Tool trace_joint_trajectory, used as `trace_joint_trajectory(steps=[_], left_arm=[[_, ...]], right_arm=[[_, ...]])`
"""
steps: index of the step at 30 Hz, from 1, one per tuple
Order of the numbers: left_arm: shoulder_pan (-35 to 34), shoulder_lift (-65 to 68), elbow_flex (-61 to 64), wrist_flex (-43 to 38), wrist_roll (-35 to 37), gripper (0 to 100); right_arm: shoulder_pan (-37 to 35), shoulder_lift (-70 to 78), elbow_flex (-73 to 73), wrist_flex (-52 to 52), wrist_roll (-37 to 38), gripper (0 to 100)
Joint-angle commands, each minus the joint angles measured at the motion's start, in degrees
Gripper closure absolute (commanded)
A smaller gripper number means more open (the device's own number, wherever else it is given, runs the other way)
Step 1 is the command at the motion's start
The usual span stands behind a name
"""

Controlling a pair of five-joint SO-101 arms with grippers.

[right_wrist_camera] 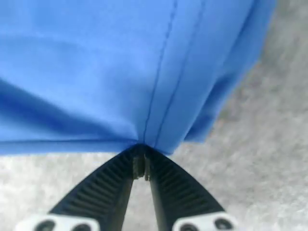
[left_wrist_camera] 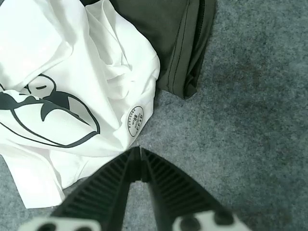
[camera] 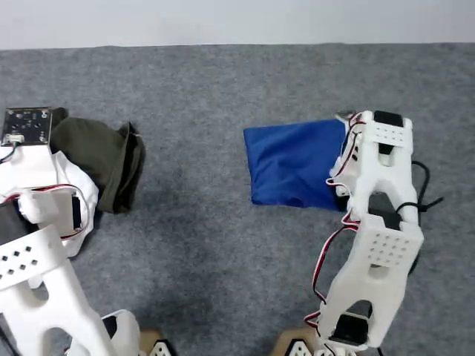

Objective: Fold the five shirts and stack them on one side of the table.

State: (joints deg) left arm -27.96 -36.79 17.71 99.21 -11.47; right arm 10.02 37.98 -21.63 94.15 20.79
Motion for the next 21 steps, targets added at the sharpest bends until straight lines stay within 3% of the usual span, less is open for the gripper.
trace_joint_trajectory(steps=[1,7,13,21], left_arm=[[0.0,-1.0,-0.1,1.2,-0.3,99],[0.0,-1.0,-0.1,1.2,-0.1,99],[0.0,-1.0,-0.1,1.2,-0.1,99],[0.0,-1.0,-0.1,1.2,-0.1,99]], right_arm=[[-1.9,-9.0,-3.8,5.0,0.3,98.9],[-12.5,-16.7,-4.1,7.3,-3.2,98.8],[-22.3,-14.3,-3.9,2.3,-7.9,98.8],[-26.5,-3.9,-3.3,-3.5,-8.9,98.8]])
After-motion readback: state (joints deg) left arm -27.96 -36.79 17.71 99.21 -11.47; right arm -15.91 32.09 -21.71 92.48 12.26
